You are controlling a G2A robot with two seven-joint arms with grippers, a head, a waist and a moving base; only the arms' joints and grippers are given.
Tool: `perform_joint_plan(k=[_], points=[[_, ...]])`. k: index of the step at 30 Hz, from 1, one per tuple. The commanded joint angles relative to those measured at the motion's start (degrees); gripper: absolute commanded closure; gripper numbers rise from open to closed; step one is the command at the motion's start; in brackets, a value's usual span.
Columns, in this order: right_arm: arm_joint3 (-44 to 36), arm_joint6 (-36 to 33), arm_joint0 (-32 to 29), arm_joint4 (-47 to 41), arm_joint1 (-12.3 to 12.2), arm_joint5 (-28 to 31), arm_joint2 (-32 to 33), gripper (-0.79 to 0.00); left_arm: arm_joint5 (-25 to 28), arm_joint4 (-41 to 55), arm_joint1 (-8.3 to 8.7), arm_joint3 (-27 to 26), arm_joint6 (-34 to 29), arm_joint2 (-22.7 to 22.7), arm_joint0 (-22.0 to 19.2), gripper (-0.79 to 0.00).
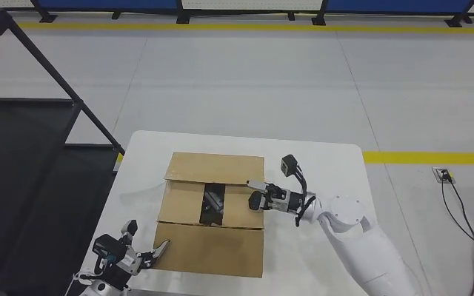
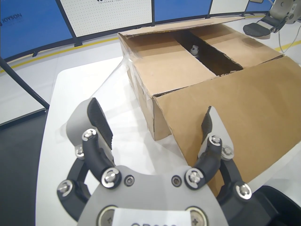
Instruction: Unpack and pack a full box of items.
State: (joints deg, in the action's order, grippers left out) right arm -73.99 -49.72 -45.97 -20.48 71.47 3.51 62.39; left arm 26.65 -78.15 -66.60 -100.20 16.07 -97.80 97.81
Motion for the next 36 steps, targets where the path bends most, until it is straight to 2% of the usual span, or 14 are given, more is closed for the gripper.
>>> perform_joint_plan(k=[1,5,9,14,18,25,32,36], points=[[0.28,4.78,0.31,-0.33,0.43,-0.29,-0.45,-0.785,-0.04,0.00,0.02,0.05,0.05,0.04,-0.02,-0.785],[2.29,12.38,2.79,0.27,1.72,-0.62,-2.94,-0.785,-0.15,-0.15,0.07,0.18,0.28,0.01,0.08,-0.785],[4.84,19.70,5.48,-0.50,3.21,2.08,-4.78,-0.785,-0.07,-0.18,0.15,0.52,0.84,-0.28,0.33,-0.785],[8.66,32.92,9.55,2.95,5.21,4.67,-7.16,-0.785,0.21,0.32,0.21,0.72,1.02,-0.45,0.44,-0.785],[13.86,36.85,14.05,3.61,7.07,4.82,-9.73,-0.785,0.42,0.32,0.27,0.65,1.34,-0.51,0.63,-0.785],[25.00,43.16,22.18,7.90,10.92,1.69,-15.47,-0.785,0.46,0.55,0.35,0.79,1.98,-0.70,1.04,-0.785],[34.38,39.72,27.89,10.33,14.39,-1.36,-19.84,-0.785,0.54,0.87,0.43,0.83,2.15,-0.92,1.26,-0.785],[38.02,38.71,29.31,10.54,15.83,-0.36,-20.61,-0.785,0.40,0.75,0.47,0.93,2.16,-0.90,1.46,-0.785]])
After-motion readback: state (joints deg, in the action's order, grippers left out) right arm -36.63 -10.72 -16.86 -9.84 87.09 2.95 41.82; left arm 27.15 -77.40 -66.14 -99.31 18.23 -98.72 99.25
